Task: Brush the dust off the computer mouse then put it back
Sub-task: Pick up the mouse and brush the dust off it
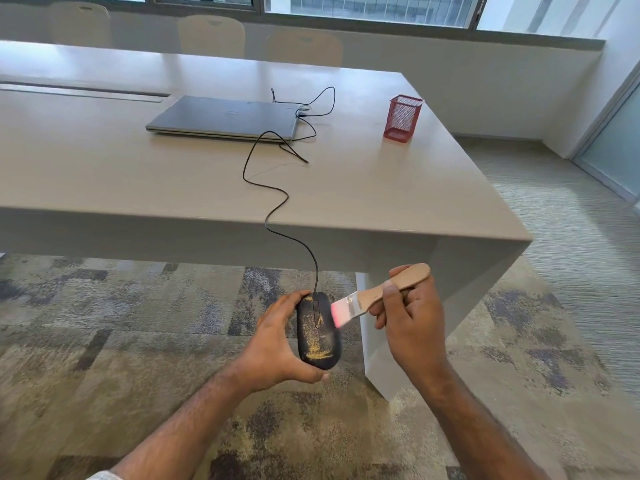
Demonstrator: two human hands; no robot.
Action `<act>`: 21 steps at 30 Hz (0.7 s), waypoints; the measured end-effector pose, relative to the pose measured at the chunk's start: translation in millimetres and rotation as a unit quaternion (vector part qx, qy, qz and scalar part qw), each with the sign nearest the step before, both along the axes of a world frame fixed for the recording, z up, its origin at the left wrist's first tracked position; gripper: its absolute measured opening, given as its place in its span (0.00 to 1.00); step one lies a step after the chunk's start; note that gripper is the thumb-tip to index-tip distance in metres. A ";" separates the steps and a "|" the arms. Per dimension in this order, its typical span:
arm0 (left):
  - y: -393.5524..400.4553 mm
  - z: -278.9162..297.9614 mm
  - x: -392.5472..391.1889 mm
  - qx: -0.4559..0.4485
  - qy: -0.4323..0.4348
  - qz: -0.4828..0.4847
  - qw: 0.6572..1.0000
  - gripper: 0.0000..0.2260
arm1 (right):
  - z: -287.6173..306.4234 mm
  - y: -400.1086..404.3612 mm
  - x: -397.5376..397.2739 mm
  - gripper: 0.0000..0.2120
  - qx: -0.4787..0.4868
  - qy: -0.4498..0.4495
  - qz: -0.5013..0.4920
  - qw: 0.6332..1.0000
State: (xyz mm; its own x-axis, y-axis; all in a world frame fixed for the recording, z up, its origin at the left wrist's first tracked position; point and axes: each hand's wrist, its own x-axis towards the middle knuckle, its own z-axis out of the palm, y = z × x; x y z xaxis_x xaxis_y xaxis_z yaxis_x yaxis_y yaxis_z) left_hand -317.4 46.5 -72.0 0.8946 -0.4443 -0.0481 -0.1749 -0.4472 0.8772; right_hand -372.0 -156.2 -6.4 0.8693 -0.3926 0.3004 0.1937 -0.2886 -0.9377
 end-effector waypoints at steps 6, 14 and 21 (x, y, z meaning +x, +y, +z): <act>-1.1 1.6 -1.1 0.002 -0.006 0.005 1.000 0.53 | -4.6 7.7 -2.7 0.07 -0.029 0.005 0.029 0.999; -0.8 0.2 -0.1 -0.008 0.006 0.011 1.000 0.55 | -4.9 9.9 -4.8 0.04 -0.017 -0.021 0.041 0.999; 0.9 -2.2 1.0 -0.029 0.027 0.015 0.999 0.54 | -7.0 4.8 -9.1 0.08 -0.020 -0.040 -0.006 0.999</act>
State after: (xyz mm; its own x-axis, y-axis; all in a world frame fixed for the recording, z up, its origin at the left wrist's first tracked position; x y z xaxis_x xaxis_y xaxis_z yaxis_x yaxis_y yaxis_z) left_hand -316.4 47.4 -74.1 0.9048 -0.4198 -0.0714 -0.1141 -0.4004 0.9092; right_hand -381.1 -151.4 -13.3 0.8374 -0.3885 0.3844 0.2645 -0.3274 -0.9071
